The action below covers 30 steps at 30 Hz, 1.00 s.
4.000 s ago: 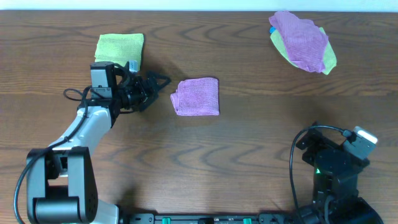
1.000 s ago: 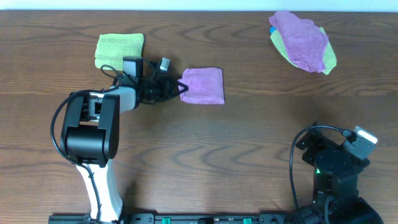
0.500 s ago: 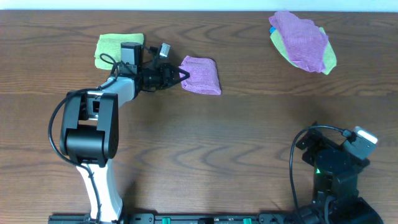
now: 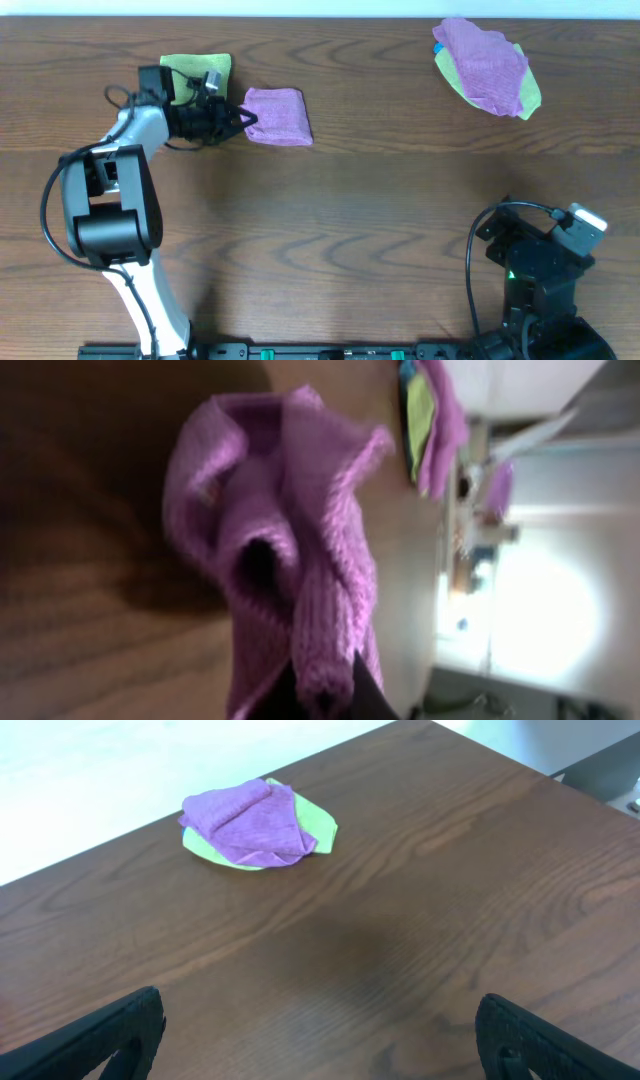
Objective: Fold the cloth
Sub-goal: 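Carry the pink bundle left and forward over the green cloth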
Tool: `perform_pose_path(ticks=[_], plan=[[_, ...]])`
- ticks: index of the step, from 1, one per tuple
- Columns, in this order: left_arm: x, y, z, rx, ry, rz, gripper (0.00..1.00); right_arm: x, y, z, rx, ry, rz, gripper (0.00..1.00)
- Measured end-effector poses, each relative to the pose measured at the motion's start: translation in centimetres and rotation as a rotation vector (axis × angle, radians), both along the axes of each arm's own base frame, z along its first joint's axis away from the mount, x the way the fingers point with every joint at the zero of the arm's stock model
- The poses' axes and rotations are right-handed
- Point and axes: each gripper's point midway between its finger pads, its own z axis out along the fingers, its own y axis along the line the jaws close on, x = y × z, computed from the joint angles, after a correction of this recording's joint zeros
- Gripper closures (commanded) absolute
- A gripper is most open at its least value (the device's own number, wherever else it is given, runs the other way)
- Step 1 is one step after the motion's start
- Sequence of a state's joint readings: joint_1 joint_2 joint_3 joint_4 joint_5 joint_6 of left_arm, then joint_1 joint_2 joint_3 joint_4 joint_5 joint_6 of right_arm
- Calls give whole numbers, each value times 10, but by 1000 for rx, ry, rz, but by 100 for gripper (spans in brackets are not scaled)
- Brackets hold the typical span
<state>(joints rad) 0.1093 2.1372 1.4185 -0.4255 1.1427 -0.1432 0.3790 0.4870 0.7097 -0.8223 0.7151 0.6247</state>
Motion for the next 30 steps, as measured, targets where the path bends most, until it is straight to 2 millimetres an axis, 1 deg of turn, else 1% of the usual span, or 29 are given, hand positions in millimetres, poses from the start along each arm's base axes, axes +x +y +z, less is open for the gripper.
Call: perform_pose_path(ticks=[1,2,3,6,9,14,19,25,30], plan=[[-2,0,4,40,6,-24,94,0,0,0,1,-1,1,1],[0,-1,17,116,-24,-68,94,0,0,0,1,0,0,1],[1,-1,22,155,-52,-94,94,0,0,0,0,0,0,1],[20,1,48,270,-205,-145,94,0,0,0,1,0,0,1],[32,8,63,338,-296,-154,94,0,0,0,1,0,0,1],[28,23,57,394,-288,-159,94,0,0,0,1,0,0,1],[27,25,54,415,-296,-174,95,0,0,0,1,0,0,1],[24,21,54,413,-303,-197,94,0,0,0,1,0,0,1],[22,6,55,412,-337,-240,94,0,0,0,1,0,0,1]])
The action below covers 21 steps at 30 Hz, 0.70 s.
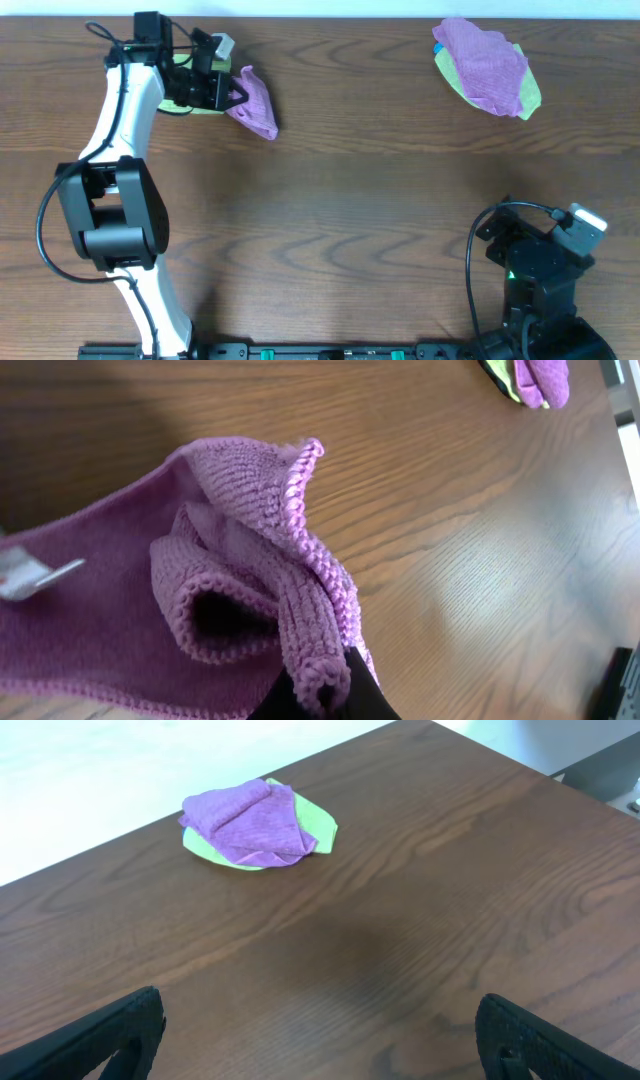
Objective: Fold the cloth
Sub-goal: 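Carry the pink bundle left and forward over the green cloth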
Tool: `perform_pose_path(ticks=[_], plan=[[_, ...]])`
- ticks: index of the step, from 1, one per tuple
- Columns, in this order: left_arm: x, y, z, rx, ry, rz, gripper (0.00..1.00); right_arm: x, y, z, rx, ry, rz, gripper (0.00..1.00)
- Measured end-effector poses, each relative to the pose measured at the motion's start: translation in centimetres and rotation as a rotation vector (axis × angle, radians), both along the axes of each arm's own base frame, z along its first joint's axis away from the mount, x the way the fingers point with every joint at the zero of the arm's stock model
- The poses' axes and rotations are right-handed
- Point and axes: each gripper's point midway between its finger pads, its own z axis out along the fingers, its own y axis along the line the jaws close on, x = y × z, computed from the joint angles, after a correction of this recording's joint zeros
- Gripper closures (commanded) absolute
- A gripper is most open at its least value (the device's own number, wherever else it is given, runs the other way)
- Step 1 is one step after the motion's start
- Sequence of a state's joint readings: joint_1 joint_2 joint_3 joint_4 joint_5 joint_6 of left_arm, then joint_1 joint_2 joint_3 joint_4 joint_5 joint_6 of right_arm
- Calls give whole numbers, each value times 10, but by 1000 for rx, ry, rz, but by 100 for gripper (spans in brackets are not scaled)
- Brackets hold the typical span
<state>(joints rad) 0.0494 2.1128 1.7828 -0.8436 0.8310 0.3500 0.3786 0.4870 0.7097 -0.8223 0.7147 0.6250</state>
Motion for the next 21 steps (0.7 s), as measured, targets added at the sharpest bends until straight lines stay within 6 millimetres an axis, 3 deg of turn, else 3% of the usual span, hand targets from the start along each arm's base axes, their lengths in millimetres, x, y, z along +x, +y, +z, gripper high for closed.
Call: perform_pose_path(ticks=[4,8,13,21], plan=[[2,-11,2,4,-30,-32,94,0,0,0,0,0,0,1],[9,-8,11,22,-70,-33,94,0,0,0,0,0,0,1],[22,4,26,57,-148,-35,95,0,0,0,0,0,0,1],[33,42,39,76,-227,-7,94,0,0,0,0,0,0,1]])
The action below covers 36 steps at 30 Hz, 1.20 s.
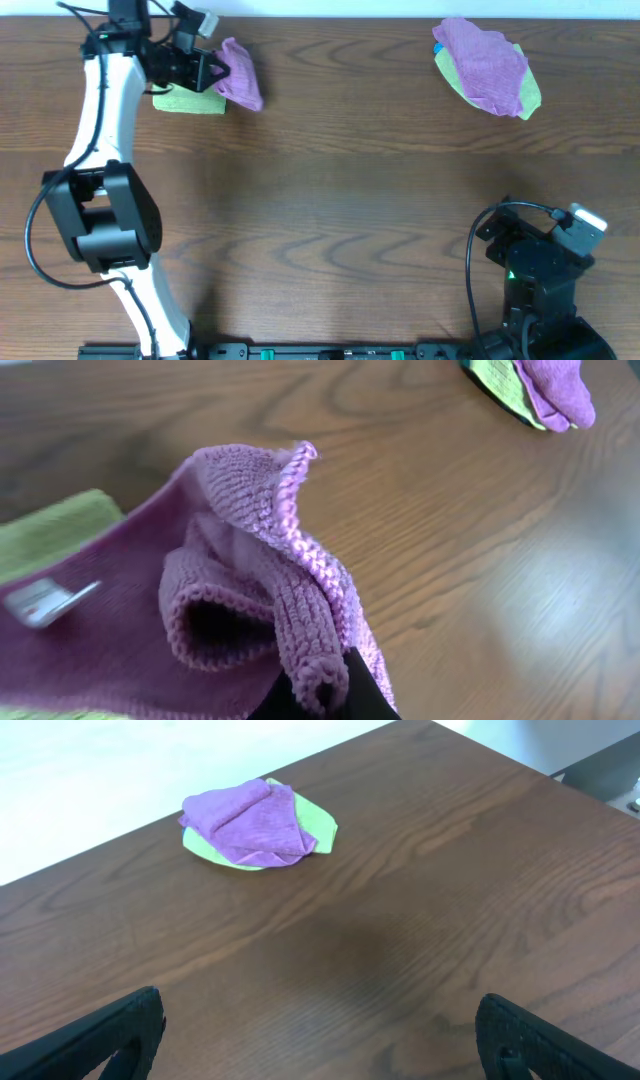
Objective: Fold the cloth
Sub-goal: 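Carry the pink bundle left and forward over the green cloth, then lower the pink bundle onto the green cloth and open the left gripper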
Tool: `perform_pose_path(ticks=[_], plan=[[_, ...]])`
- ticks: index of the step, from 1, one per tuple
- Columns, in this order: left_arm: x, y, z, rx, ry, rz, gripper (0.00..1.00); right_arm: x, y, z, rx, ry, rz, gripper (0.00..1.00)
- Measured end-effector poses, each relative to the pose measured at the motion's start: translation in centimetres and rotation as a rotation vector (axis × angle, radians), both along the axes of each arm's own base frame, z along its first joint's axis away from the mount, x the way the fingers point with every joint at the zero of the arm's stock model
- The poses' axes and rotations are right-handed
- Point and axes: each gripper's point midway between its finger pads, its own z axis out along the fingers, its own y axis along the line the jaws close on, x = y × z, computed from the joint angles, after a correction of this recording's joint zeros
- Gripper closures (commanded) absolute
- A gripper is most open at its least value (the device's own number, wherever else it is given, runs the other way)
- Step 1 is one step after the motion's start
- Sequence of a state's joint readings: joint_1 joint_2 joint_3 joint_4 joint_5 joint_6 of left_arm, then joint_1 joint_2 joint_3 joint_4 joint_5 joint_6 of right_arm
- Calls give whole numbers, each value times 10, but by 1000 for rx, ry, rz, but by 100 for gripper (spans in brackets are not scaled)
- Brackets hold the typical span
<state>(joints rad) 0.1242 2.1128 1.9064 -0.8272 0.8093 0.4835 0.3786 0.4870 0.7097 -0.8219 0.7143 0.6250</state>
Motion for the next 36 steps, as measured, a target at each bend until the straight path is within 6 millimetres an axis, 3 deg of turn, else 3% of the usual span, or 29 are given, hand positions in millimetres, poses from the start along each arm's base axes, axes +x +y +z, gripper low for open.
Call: perform_pose_path(ticks=[14,25,33,36], plan=[[17,29,5,4,-104,18,94,0,0,0,0,0,0,1],[27,29,-32,-57,-64,3,94,0,0,0,0,0,0,1],[51,48,-4,-31,-164,32,94,0,0,0,0,0,0,1],[55,57,-9,-35,-153,50,94,0,0,0,0,0,0,1]])
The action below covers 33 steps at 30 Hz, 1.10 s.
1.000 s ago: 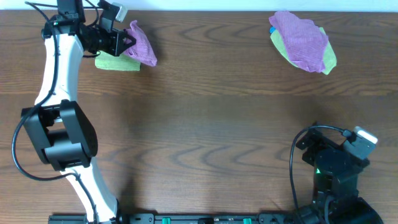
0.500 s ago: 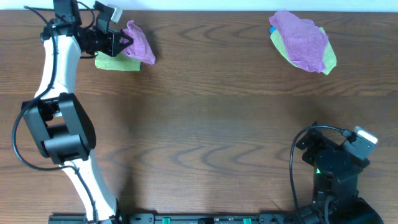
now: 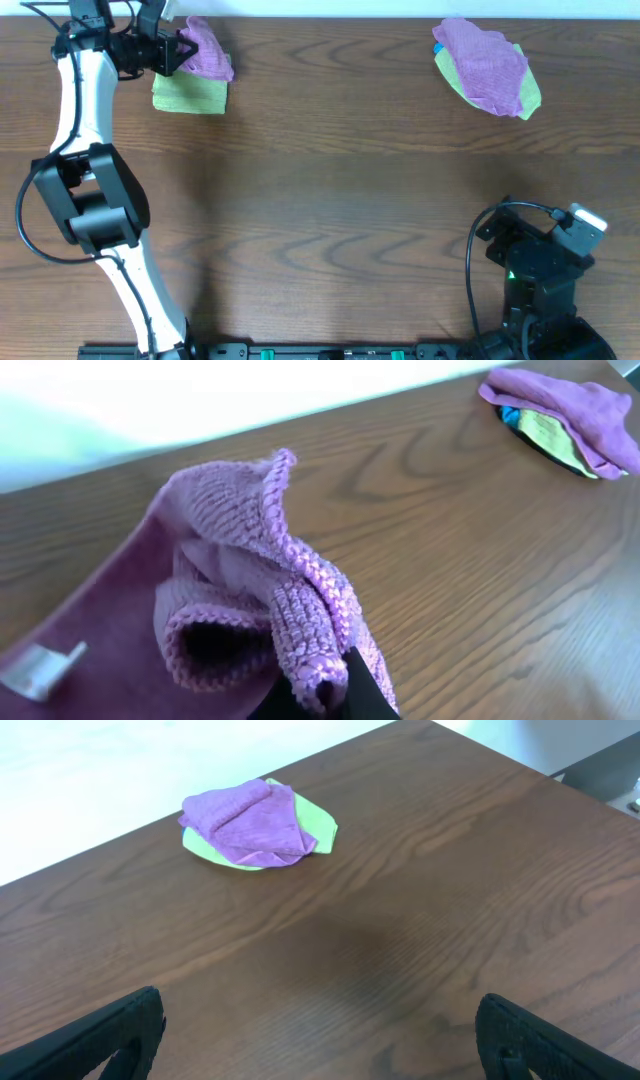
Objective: Fold the cloth
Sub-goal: 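Lower the pink bundle onto the green cloth and open the left gripper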
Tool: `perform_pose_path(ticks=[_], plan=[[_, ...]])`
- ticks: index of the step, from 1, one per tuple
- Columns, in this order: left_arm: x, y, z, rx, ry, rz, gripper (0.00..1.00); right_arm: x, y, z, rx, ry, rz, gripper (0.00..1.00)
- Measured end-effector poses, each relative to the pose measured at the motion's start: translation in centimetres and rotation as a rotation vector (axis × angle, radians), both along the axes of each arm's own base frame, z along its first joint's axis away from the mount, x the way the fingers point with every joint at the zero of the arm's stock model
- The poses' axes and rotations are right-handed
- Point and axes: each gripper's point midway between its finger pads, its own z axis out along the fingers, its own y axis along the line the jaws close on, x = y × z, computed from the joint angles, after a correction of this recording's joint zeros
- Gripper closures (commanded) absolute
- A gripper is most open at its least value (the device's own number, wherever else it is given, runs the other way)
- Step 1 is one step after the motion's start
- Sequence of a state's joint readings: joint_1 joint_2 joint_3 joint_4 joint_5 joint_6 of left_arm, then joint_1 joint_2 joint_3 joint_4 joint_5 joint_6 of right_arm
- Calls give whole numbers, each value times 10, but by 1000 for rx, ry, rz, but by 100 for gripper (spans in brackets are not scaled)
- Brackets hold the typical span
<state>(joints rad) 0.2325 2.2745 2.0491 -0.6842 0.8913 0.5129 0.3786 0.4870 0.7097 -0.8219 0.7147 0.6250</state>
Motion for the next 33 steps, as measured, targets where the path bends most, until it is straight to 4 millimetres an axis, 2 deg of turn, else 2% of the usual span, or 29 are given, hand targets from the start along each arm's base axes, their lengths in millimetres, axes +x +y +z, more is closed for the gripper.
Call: perform_pose_path(ticks=[4,9,15,20,25,29,30,31,33], plan=[[-6,0,-27,-24,90,4,94,0,0,0,0,0,0,1],[-12,-2,-51,-41,169,4,94,0,0,0,0,0,0,1],[-19,2,-67,-49,231,17,94,0,0,0,0,0,0,1],[-20,23,-68,-61,243,63,94,0,0,0,0,0,0,1],[-29,60,-74,-47,285,144,94,0,0,0,0,0,0,1],[-31,69,-80,-12,305,171,94,0,0,0,0,0,0,1],[-31,69,-81,-5,307,173,90,0,0,0,0,0,0,1],[-31,69,-81,1,308,174,74,0,0,0,0,0,0,1],[-31,69,-82,10,310,176,14,0,0,0,0,0,0,1]])
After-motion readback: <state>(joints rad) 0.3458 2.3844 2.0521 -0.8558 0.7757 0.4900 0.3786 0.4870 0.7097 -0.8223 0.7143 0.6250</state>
